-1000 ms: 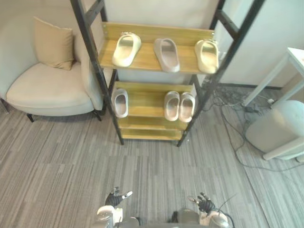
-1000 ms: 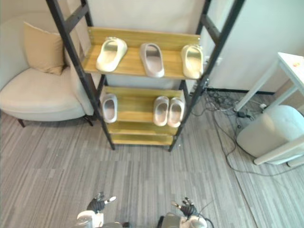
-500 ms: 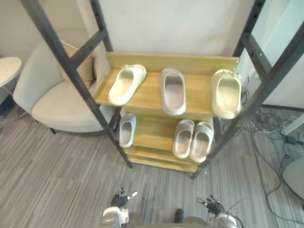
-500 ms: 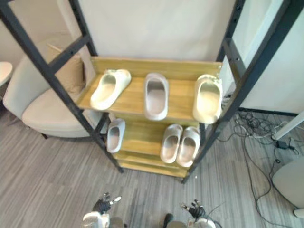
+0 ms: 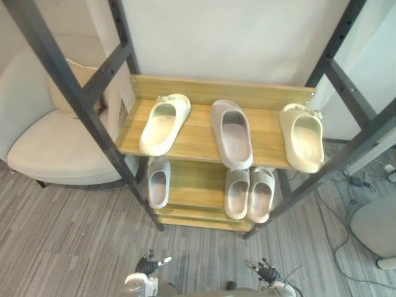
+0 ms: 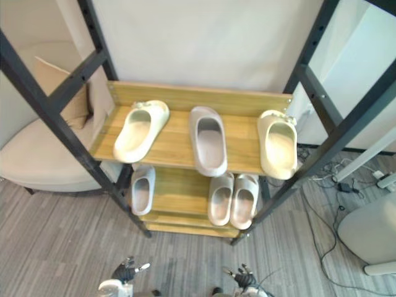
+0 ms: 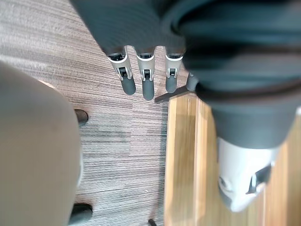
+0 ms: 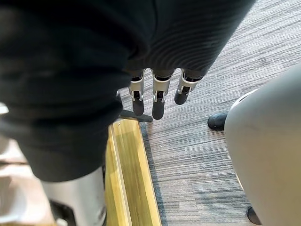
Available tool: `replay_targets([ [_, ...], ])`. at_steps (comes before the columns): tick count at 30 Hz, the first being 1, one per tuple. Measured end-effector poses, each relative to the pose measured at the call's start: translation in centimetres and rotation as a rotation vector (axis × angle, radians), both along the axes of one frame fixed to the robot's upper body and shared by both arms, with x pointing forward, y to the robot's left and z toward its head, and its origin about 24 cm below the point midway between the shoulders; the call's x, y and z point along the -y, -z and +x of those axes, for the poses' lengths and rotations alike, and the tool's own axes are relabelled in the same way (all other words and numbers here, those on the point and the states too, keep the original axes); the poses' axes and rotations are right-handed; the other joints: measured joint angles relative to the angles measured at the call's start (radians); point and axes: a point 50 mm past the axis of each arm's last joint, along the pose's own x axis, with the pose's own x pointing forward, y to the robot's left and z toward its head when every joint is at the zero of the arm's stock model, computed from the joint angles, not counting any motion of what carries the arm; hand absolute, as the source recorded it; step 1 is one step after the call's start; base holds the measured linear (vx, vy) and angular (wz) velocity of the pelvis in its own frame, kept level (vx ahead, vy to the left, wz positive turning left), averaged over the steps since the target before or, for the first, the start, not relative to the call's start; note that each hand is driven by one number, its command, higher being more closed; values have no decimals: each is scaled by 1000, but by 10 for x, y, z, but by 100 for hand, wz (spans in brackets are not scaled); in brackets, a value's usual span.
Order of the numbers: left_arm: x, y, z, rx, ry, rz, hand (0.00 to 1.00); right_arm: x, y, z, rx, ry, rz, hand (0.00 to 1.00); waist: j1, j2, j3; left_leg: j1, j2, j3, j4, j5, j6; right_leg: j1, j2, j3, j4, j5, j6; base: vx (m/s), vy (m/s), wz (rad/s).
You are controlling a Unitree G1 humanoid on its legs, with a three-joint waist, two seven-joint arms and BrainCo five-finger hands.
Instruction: Organize the slippers on the shoe rack
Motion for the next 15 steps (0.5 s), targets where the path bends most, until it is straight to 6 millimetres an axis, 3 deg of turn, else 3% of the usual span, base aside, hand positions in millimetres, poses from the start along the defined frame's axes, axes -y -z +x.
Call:
replay_targets([
  [3, 3, 1, -2, -8, -2, -9, 0, 4, 0, -1, -4, -6, -12, 0, 0, 14, -9, 15, 4, 4, -12, 0, 0, 8, 7, 11, -3, 0, 0, 38, -22, -11],
  [8, 1, 1, -3, -11, -3, -2, 0, -4, -10, 9, 77, -85, -43, 0, 0, 4, -14, 34, 12, 29, -30, 0, 0, -1, 18, 42, -7, 3, -4, -26, -23, -17],
  [15, -3, 1, -8, -13, -9, 13, 0, -8, -69, 27, 416, -167, -152, 0, -16, -25, -31, 32, 10, 72, -39, -1, 0, -30, 20, 92, -28, 29, 0, -23, -2, -23],
])
